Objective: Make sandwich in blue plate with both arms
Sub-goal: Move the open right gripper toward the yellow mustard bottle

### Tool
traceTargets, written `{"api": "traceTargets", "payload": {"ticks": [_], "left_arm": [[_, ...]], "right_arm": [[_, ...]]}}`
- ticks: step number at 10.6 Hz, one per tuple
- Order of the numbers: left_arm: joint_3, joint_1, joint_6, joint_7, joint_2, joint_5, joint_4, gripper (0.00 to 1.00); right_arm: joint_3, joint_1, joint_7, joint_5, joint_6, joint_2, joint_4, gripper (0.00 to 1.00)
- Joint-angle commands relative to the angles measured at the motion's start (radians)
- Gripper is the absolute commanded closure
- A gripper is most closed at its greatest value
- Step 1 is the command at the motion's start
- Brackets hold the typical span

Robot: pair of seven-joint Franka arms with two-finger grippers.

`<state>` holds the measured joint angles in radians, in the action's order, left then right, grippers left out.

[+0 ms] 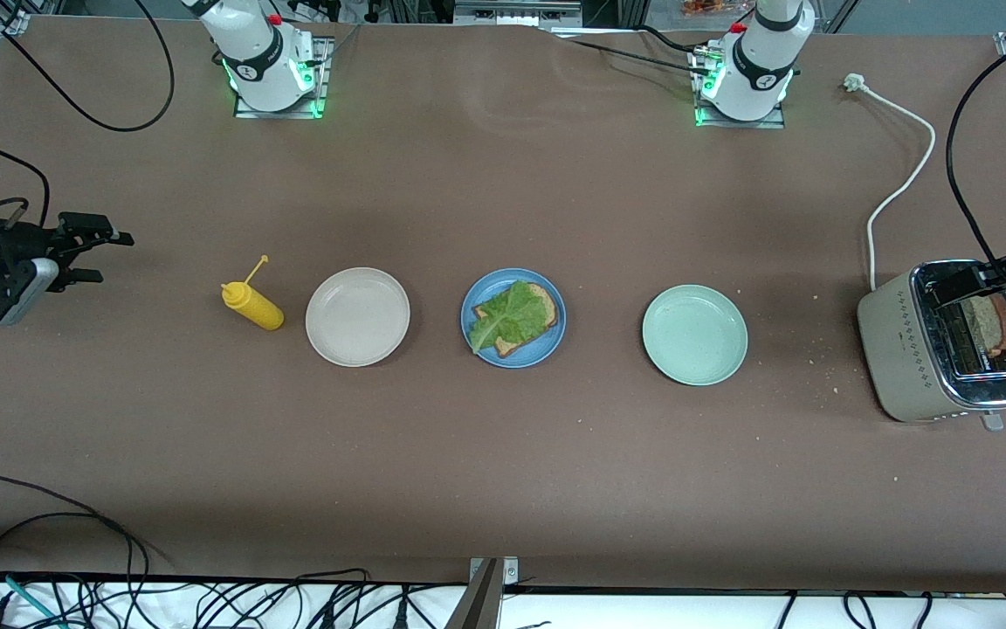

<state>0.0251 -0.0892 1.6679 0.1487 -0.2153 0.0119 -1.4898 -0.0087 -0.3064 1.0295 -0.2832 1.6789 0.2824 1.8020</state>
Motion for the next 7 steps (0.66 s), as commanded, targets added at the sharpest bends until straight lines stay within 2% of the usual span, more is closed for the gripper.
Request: {"api": "traceTargets", "payload": {"ticks": [1,5,7], "left_arm": [[-0.004,-0.003,-0.011,-0.018,0.007,-0.024,-0.001,0.0],[-0.004,-0.001,-0.011,-0.018,0.007,-0.023,-0.001,0.0],[-0.004,-0.001,-0.011,-0.018,0.005,-0.023,-0.001,0.0]], "right_arm": [[-0.051,-0.019,0.402,-0.179,0.05,0.052,0.069,0.0],[-0.062,-0.022,0.791,-0.416,0.107,0.21,0.069,0.0],[-0.059,-0.022,0.946,-0.502,0.104,0.294,0.06,0.0]]}}
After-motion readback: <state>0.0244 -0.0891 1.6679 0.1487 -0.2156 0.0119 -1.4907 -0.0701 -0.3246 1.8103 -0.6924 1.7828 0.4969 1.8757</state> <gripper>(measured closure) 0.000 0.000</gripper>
